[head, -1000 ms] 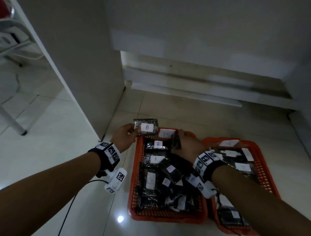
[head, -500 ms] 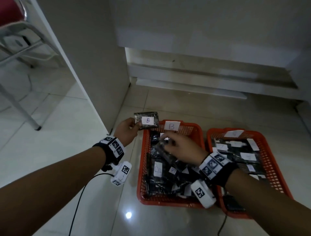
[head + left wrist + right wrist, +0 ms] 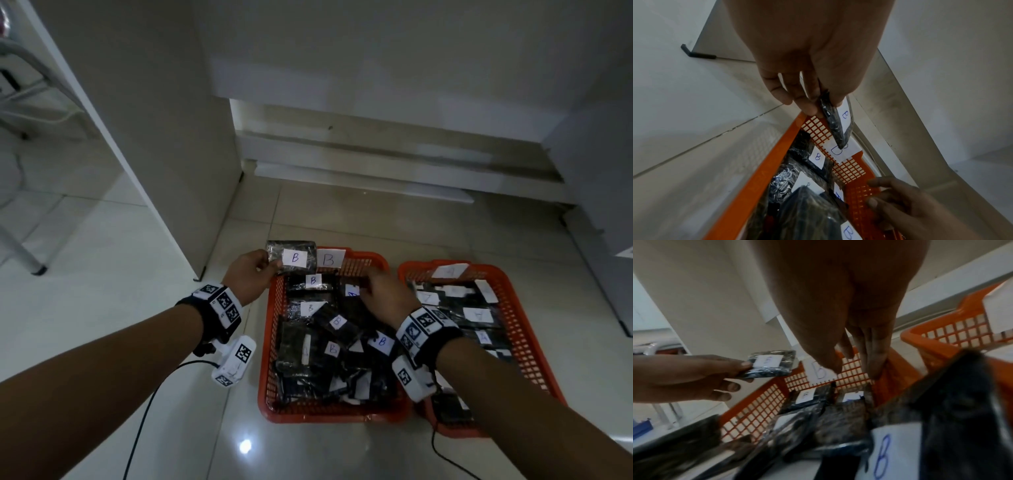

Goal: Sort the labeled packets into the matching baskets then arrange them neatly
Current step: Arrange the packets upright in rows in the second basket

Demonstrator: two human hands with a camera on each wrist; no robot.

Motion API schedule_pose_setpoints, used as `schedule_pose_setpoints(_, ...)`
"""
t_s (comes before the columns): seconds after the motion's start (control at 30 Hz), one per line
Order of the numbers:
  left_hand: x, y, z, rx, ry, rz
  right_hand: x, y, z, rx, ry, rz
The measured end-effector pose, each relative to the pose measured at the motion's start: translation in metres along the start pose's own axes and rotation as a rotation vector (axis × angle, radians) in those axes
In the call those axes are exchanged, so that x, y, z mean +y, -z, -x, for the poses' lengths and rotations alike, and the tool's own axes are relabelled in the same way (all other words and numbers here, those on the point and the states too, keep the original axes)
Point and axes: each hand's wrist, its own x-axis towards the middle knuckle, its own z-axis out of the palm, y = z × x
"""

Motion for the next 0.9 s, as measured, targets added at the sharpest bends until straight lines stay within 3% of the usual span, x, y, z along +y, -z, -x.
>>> schedule_pose_setpoints(0.23,-0.003,-0.004,-0.001,-0.037,0.006,0.006,-0.01,-0.007,-0.024,-0.36,-0.024,-0.035)
schedule_pose_setpoints(0.6,-0.004,0.005,0.0,-0.023,0.008,0.04,0.002,0.023,-0.024,-0.071,-0.017,-0.375)
schedule_pose_setpoints(0.77,-0.006,0.009,-0.004,-0.043,-0.022,-0.02,0.004,0.025,0.002,-0.253,-0.006,-0.67)
schedule_pose_setpoints(0.9,-0.001,0.009,-0.007,-0.04,-0.035,-0.07,0.003,0.017,0.027,-0.437,0.088,-0.689)
